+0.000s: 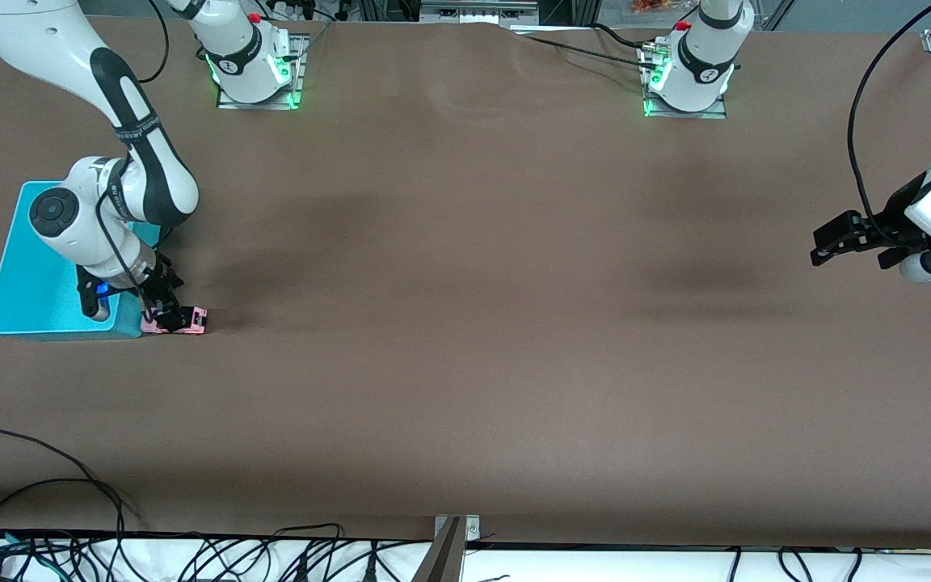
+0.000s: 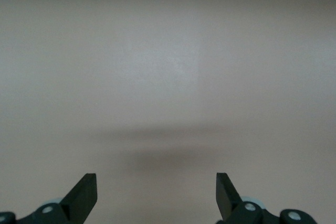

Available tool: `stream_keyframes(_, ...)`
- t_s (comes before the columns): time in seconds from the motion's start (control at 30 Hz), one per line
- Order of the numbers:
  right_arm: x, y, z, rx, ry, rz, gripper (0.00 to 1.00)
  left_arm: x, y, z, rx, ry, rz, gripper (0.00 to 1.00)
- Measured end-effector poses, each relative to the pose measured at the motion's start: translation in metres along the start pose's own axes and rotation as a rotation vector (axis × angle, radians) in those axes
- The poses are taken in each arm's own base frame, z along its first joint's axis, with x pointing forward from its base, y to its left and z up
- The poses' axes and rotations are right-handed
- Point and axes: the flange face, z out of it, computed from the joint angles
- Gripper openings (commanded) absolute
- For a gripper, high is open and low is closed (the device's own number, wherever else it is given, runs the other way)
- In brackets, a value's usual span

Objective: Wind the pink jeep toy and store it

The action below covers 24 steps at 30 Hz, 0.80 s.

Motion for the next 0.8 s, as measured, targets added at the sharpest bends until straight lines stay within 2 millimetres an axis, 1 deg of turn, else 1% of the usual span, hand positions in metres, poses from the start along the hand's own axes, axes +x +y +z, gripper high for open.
stream_keyframes(0.43, 0.012, -0.018, -0.003, 0.028, 0.017, 0.008, 1.0, 0.0, 0.0, 0.0, 0.0, 0.0, -0.001, 1.0)
stream_keyframes(0.7, 0.011, -0.015, 0.012, 0.013, 0.011, 0.008, 1.0, 0.0, -0.001, 0.0, 0.0, 0.0, -0.001, 1.0)
stream_keyframes(0.73, 0.01, -0.014, 0.015, 0.009, 0.009, 0.008, 0.99, 0.0, -0.001, 0.0, 0.0, 0.0, -0.002, 1.0)
stream_keyframes(0.77, 0.01, -0.013, 0.018, 0.005, 0.007, 0.008, 0.9, 0.0, -0.001, 0.0, 0.0, 0.0, -0.002, 1.0)
stream_keyframes(0.8, 0.009, -0.013, 0.021, 0.001, 0.005, 0.008, 0.74, 0.0, -0.001, 0.0, 0.0, 0.0, -0.002, 1.0)
